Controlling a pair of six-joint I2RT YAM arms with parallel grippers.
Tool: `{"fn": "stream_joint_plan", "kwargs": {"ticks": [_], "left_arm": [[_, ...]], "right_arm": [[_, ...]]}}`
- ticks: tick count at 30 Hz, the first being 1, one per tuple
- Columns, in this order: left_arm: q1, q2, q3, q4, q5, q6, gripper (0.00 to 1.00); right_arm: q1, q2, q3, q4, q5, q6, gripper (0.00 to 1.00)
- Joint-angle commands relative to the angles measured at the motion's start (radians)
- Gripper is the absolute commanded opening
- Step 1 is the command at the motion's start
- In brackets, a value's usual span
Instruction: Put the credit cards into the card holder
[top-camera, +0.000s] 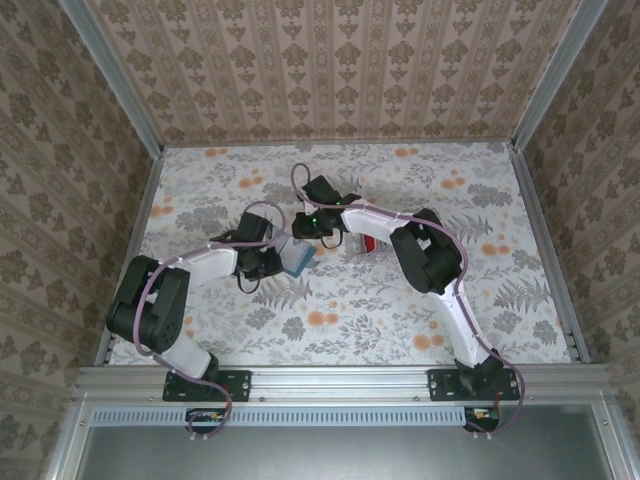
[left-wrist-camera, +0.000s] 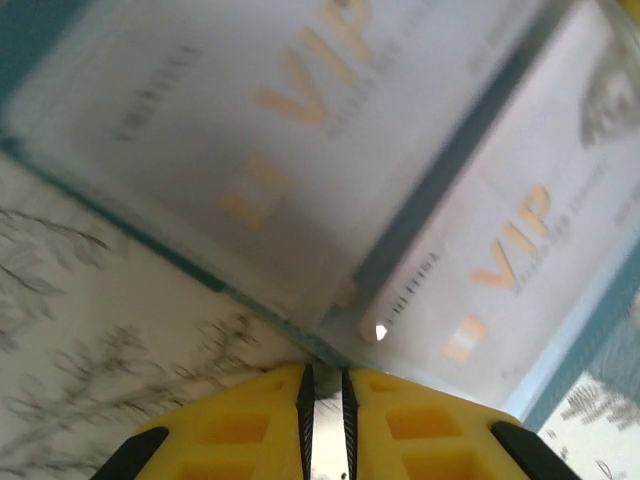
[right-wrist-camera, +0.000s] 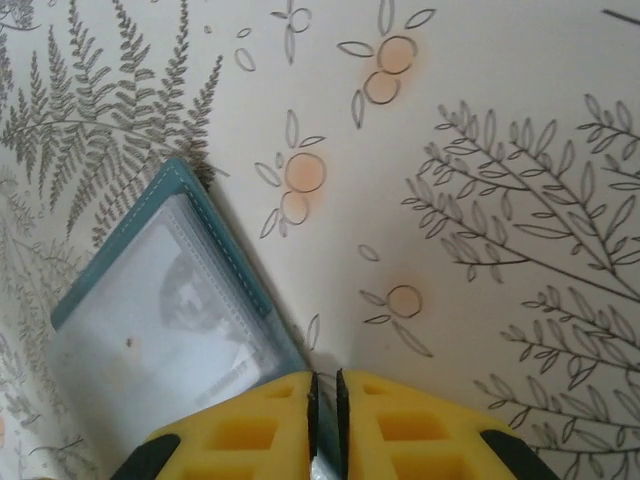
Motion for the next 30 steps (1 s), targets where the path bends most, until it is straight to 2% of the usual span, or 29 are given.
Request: {"fn": "stream_joint_plan", "kwargs": {"ticks": [1,7,13,17,25,30], "left_arm": [[-0.073,-0.017,-0.02,-0.074,0.061,-0.076,0.19],[-0.126,-0.016,0.026,-0.057,0.055,-0.103,0.19],[-0.13,-0.017,0.039,-0.06,0.016,-0.084,0.19],[-0.124,0.029,0.083,-0.058,-0.019,-0.051,0.18],[-0.12,0.173,0.211,-0.046,-0.012,-0.013,0.17],[-0.121,0.179,0.266,-0.07,-0.013,0.003,0.17]], "right_arm": [[0.009,0.003,0.066,-0.086,-0.038,-0.058,0.18],[-0.033,-0.094,0.058,-0.123,-0.069,-0.114,0.19],[-0.106,-0.315,-0.052,-0.122,-0.048,-0.146,0.22],[-0.13,-0.474,-0.175,-0.104,-0.019,-0.161,0.25],[-0.152,-0.732,-0.409,-0.077,0.092,-0.198,0.28],[-0.186,-0.865,-0.618,0.006,0.153,-0.237,0.29]]}}
